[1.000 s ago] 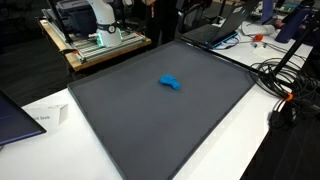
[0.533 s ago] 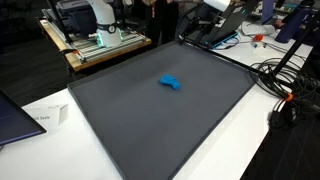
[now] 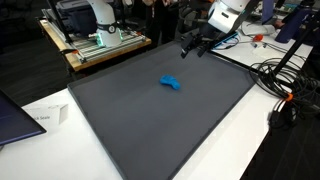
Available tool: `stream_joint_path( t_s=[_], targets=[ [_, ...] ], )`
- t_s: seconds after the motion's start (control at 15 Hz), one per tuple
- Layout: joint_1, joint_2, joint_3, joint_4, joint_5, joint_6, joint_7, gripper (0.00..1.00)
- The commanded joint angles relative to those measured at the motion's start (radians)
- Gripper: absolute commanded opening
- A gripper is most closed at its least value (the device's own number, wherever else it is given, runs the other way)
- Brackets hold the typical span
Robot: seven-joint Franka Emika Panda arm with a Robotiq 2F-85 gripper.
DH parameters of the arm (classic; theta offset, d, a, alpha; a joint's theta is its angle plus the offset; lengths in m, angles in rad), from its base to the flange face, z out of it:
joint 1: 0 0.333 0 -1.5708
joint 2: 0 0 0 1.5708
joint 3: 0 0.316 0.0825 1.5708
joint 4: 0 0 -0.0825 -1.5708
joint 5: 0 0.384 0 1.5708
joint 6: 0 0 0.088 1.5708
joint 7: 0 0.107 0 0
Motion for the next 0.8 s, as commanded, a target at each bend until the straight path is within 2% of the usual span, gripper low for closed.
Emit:
stream_joint_path(
  t_s=[0.0,0.07,0.4,0.47,0.73],
  targets=[
    [0.015,0.044,-0.014,0.053,-0.034,-0.031,-0.040,1.00],
    [0.009,0.023,-0.010,0.019,-0.009,-0.003,-0.013,1.00],
    [0.010,0.034,-0.011,0.022,-0.016,-0.003,-0.028,1.00],
    [0.029,0.064,-0.038,0.064,-0.040,-0.068,0.040,1.00],
    [0.049,0.117,-0.050,0.110,-0.044,-0.120,0.106,1.00]
  ],
)
